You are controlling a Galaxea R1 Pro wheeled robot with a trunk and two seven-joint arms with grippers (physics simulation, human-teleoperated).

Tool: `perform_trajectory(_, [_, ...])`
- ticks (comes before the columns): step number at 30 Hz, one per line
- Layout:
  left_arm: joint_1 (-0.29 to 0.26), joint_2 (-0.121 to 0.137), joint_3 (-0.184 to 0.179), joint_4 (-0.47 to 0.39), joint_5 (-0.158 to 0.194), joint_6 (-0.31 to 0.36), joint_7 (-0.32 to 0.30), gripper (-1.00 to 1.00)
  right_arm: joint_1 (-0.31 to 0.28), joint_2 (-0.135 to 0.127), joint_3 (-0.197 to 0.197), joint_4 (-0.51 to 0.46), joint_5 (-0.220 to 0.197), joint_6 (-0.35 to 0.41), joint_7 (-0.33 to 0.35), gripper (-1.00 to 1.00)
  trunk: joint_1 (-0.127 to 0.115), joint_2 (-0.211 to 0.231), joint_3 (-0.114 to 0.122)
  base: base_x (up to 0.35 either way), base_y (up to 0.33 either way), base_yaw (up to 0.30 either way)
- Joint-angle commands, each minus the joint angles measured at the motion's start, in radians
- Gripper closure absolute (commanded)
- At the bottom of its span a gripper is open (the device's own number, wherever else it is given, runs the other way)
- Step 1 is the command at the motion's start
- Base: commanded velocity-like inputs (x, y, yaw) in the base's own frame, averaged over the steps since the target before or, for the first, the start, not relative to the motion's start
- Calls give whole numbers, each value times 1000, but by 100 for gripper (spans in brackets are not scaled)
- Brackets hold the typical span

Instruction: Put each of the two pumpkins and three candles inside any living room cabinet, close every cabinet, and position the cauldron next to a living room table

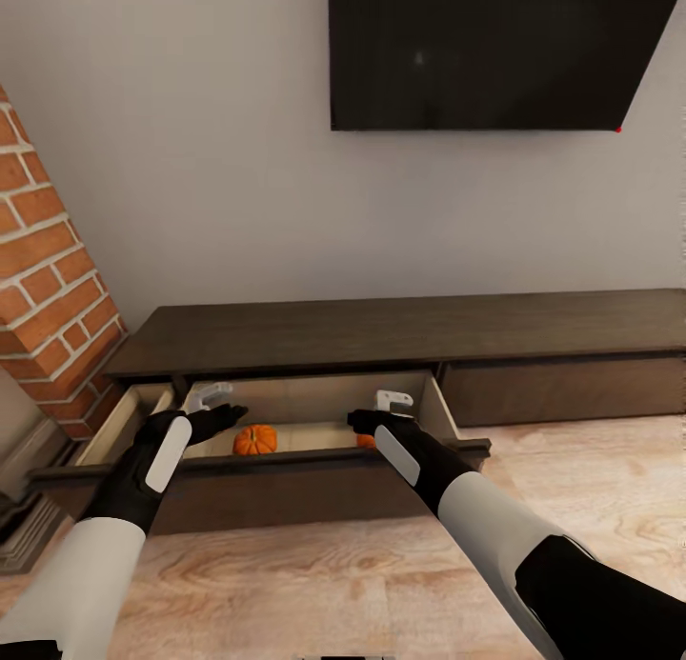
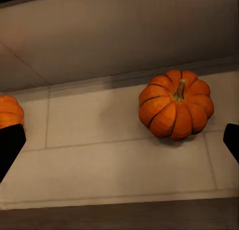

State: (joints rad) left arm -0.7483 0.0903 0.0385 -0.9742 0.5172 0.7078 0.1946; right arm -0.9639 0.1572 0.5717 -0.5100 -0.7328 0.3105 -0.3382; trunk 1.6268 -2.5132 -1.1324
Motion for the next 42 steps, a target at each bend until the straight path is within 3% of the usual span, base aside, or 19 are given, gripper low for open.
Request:
perform_trajectory(1, [0, 0, 0, -1, 10, 4, 8, -100, -1, -1, 7, -2, -8, 2, -8, -100, -1, 0, 3, -322, 54, 0])
perform_trajectory(17, [0, 0, -4, -2, 9, 4, 8, -100, -1, -1, 7, -2, -8, 2, -8, -100, -8, 4, 65, -125, 6, 0])
perform_trajectory(42, [0, -1, -6, -1, 9, 4, 8, -100, -1, -5, 7, -18, -5, -40, 1, -100, -20, 9, 162, -324, 0, 0])
